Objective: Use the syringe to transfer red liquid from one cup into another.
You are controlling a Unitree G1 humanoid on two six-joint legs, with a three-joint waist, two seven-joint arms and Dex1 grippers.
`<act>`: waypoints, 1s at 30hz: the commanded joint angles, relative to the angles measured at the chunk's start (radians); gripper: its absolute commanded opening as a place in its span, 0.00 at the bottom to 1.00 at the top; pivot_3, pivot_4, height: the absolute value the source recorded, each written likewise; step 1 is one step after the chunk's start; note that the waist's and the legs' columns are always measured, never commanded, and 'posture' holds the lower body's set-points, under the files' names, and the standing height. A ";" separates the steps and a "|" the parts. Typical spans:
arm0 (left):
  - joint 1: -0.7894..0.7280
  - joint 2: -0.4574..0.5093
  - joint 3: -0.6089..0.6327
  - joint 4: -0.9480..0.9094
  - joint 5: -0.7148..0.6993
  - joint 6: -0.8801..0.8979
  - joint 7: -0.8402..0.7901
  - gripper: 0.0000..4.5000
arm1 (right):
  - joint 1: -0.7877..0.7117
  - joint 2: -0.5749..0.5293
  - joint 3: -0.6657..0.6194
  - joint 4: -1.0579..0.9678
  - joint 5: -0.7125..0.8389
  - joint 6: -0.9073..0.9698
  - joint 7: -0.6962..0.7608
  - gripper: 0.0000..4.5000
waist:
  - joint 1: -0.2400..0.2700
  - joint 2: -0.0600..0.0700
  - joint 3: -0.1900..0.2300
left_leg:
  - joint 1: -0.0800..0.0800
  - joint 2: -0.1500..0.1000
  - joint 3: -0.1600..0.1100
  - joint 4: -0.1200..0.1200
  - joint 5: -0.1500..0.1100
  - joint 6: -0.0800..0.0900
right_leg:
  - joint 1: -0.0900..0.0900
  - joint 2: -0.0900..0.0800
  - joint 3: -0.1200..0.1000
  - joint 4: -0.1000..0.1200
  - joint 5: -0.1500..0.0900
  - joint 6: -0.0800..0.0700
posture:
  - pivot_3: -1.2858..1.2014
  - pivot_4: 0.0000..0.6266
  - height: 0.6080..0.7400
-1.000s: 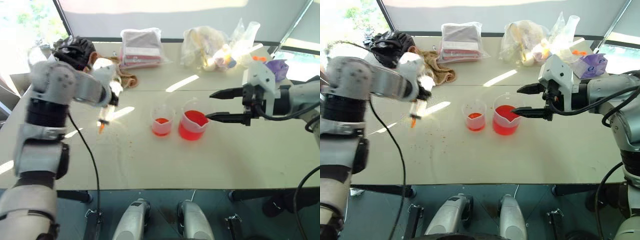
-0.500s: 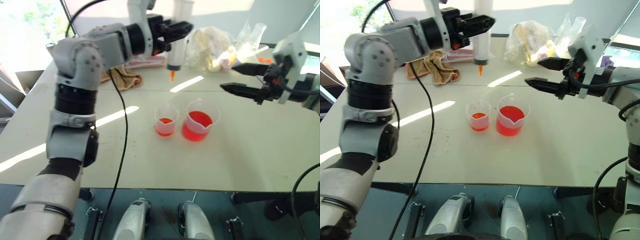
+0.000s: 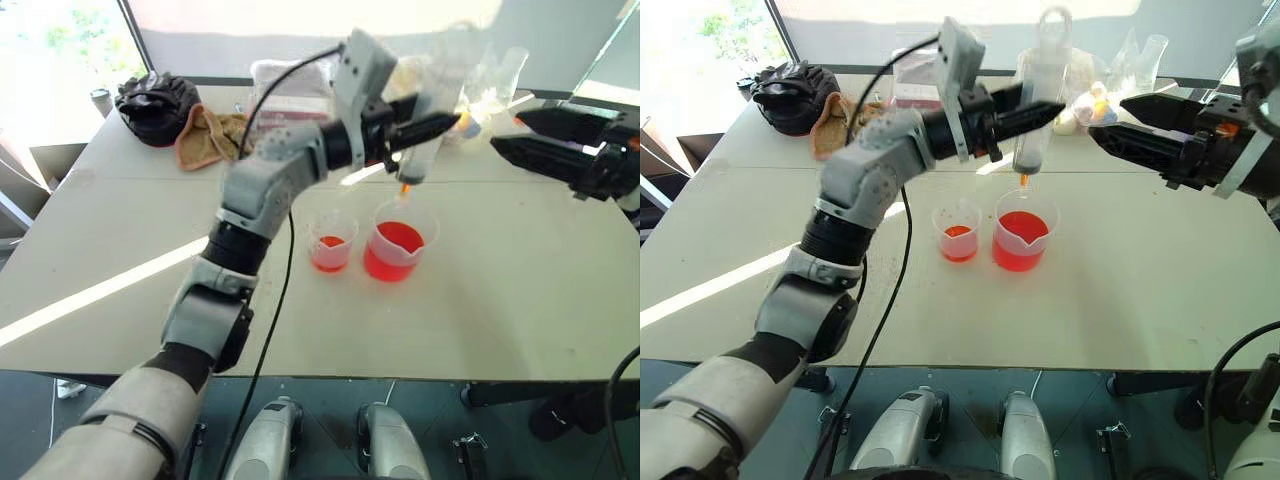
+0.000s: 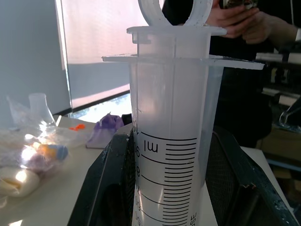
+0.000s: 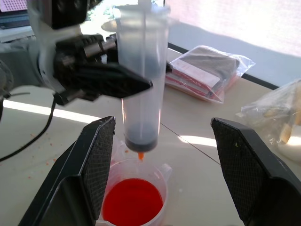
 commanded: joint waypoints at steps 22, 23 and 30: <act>0.130 -0.098 -0.020 -0.071 0.116 -0.059 -0.044 0.32 | -0.160 0.066 0.188 0.063 0.089 0.000 -0.215 0.75 | 0.002 0.000 0.000 | 0.000 0.000 0.002 0.003 -0.001 0.002 | 0.002 0.000 0.001 -0.001 0.001 0.002 | 0.52 0.24 1.00; 0.131 -0.099 -0.020 -0.071 0.117 -0.058 -0.043 0.32 | -0.162 0.072 0.193 0.063 0.091 -0.002 -0.216 0.75 | 0.002 0.000 0.000 | 0.000 0.000 0.002 0.003 -0.001 0.002 | 0.002 0.000 0.001 -0.001 0.001 0.002 | 0.52 0.24 1.00; 0.138 -0.108 -0.022 -0.079 0.127 -0.047 -0.046 0.32 | -0.167 0.085 0.224 0.064 0.076 -0.015 -0.209 0.22 | 0.002 0.000 0.000 | 0.000 0.000 0.002 0.003 -0.001 0.002 | 0.002 0.000 0.001 -0.001 0.001 0.002 | 0.52 0.24 1.00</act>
